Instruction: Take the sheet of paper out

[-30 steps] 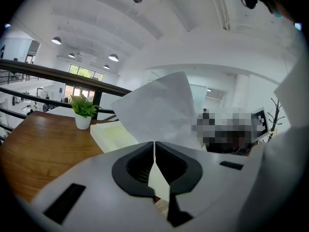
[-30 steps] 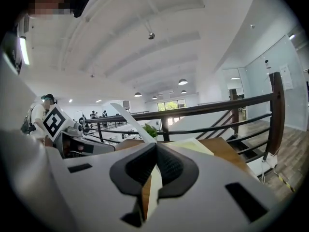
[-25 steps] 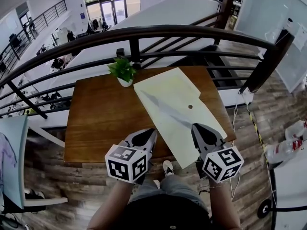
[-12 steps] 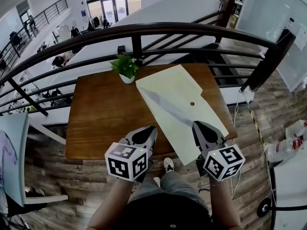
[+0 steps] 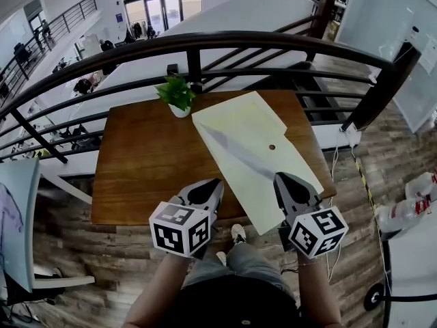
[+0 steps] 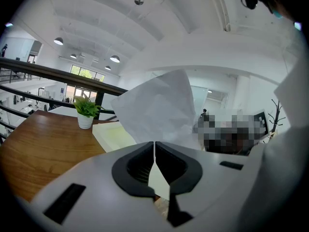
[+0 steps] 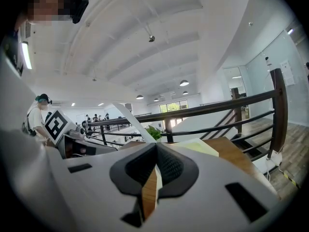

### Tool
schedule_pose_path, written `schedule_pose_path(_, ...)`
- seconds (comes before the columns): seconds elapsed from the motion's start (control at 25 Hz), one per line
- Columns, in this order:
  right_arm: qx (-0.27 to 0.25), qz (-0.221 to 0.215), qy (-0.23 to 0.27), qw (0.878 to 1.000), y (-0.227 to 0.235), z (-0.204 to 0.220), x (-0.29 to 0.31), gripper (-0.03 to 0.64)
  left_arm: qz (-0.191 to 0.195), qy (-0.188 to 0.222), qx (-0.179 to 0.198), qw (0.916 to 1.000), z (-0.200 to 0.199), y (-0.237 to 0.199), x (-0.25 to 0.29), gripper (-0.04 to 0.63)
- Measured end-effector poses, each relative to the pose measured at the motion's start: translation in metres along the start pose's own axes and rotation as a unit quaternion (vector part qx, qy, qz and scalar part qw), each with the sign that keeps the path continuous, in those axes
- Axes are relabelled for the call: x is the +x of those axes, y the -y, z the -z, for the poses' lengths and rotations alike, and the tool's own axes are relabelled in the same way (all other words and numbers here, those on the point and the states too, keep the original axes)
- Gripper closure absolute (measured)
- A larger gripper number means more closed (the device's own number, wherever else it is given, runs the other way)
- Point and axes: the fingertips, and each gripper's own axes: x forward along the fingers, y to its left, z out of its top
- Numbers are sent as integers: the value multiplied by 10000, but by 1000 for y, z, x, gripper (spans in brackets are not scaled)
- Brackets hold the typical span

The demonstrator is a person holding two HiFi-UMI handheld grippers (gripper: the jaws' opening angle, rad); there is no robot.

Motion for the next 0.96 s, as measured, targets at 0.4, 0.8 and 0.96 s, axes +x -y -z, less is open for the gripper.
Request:
schedule_pose_path(0.4, -19, 12, 29, 10000, 3, 1, 0, 591, 22, -45, -143, 9999, 6, 0, 1, 572)
schedule_pose_path(0.8, -46, 7, 5, 10000, 3, 2, -5, 591, 36, -45, -176, 9998, 8, 4, 4, 572)
schedule_pose_path(0.96, -7, -9, 22, 10000, 4, 1, -5, 591, -34, -57, -266, 9996, 10, 0, 4, 572)
